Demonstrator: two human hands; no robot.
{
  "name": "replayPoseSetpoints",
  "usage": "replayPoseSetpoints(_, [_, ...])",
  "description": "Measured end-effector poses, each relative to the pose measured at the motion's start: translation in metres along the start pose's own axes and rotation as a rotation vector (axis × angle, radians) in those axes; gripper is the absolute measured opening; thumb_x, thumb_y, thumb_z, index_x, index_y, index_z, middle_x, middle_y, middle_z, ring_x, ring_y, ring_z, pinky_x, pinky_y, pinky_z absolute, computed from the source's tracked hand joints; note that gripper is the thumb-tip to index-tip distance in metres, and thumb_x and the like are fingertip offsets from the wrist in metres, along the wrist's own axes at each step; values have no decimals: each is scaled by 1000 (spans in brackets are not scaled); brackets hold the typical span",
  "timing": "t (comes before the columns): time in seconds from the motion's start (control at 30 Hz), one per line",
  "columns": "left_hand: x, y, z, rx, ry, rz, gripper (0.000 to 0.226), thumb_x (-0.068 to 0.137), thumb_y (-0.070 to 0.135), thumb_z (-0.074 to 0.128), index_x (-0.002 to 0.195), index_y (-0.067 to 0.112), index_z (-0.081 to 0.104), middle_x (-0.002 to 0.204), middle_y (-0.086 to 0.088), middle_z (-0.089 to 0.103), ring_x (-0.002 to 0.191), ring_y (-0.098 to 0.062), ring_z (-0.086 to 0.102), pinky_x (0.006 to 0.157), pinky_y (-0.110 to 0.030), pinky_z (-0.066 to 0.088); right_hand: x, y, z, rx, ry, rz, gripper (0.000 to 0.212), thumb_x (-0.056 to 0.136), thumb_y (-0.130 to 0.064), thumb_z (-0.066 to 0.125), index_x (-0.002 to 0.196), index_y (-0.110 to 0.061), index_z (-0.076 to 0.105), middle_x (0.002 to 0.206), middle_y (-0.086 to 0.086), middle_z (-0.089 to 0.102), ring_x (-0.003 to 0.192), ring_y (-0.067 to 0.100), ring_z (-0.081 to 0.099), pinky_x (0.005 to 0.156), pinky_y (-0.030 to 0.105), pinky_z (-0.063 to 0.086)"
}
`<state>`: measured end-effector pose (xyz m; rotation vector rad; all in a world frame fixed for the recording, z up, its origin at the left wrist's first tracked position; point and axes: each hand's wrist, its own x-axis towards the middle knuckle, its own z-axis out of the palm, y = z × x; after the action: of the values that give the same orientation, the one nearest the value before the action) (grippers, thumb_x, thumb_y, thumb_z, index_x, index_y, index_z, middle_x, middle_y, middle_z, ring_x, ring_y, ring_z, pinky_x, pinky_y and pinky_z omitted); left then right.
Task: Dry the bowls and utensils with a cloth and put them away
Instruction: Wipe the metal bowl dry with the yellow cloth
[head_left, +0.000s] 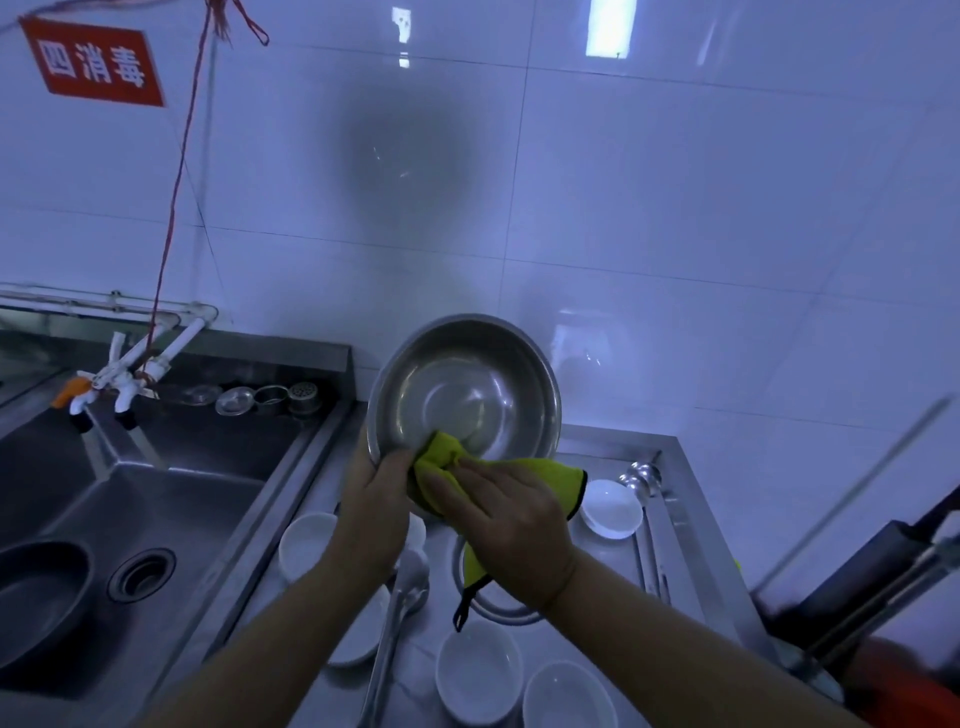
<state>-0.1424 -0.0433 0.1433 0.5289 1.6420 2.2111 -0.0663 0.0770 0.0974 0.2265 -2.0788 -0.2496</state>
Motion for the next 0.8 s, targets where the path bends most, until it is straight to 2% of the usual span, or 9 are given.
replayPoseSetpoints(0.1, [12, 15, -14, 235, -117, 39, 15, 85, 6, 47, 89, 11, 60, 75, -7, 62, 70, -19, 59, 59, -28, 47, -12, 29, -5, 18, -54, -182, 19, 92, -8, 63, 108, -11, 73, 98, 7, 73, 94, 23, 69, 83, 34, 53])
replayPoseSetpoints(0.2, [32, 39, -29, 588, -415, -28, 37, 67, 22, 46, 96, 2, 57, 85, -28, 56, 75, -30, 54, 70, -40, 45, -21, 55, -12, 41, -165, -345, 14, 93, -10, 63, 105, -13, 68, 99, 8, 72, 95, 25, 68, 84, 37, 53])
replayPoseSetpoints(0.27, [38, 46, -33, 618, -466, -63, 39, 67, 25, 48, 100, 9, 59, 95, -27, 59, 84, -33, 57, 79, -43, 47, -21, 56, -15, 36, -181, -337, 12, 91, -10, 64, 103, -13, 67, 95, 7, 72, 92, 25, 68, 83, 37, 53])
replayPoseSetpoints(0.37, [24, 26, -29, 310, -317, -89, 32, 74, 22, 58, 106, 26, 60, 100, -15, 64, 93, -34, 62, 75, -42, 52, -13, 42, -13, -34, -141, -187, 12, 90, -8, 64, 96, -14, 73, 88, 6, 71, 86, 23, 68, 80, 35, 53])
replayPoseSetpoints(0.43, [8, 0, -21, 168, -201, -89, 30, 76, 20, 63, 106, 24, 61, 98, -11, 69, 93, -32, 65, 73, -42, 54, -5, 28, -10, -60, -125, -74, 13, 91, -9, 64, 96, -16, 73, 86, 4, 71, 86, 22, 68, 78, 34, 53])
replayPoseSetpoints(0.57, [1, -15, -10, -39, 46, -219, 17, 78, 27, 57, 85, 19, 71, 85, -12, 72, 89, -35, 65, 74, -40, 50, 4, 3, -7, 1, -156, 51, 12, 89, -16, 67, 99, -19, 72, 86, 2, 71, 88, 19, 68, 73, 32, 51])
replayPoseSetpoints(0.63, [5, -9, -13, -27, 47, -183, 18, 89, 24, 53, 92, 17, 69, 89, -13, 72, 90, -33, 66, 75, -41, 51, 2, -3, -10, 57, -242, 64, 37, 80, -36, 74, 111, -17, 68, 99, 3, 71, 100, 20, 65, 80, 33, 48])
replayPoseSetpoints(0.67, [6, -6, -15, -1, 37, -158, 19, 92, 23, 50, 96, 17, 68, 92, -13, 72, 91, -32, 66, 78, -42, 52, 0, -4, -13, 85, -297, 52, 47, 80, -46, 69, 117, -17, 65, 105, 3, 71, 105, 20, 63, 83, 33, 46])
replayPoseSetpoints(0.8, [7, 5, -24, 77, -33, -89, 31, 74, 28, 50, 99, 18, 66, 97, -15, 69, 94, -32, 64, 86, -48, 50, -1, 8, -26, 119, -383, 50, 37, 99, -40, 40, 115, -19, 66, 108, 0, 71, 104, 18, 65, 83, 31, 51])
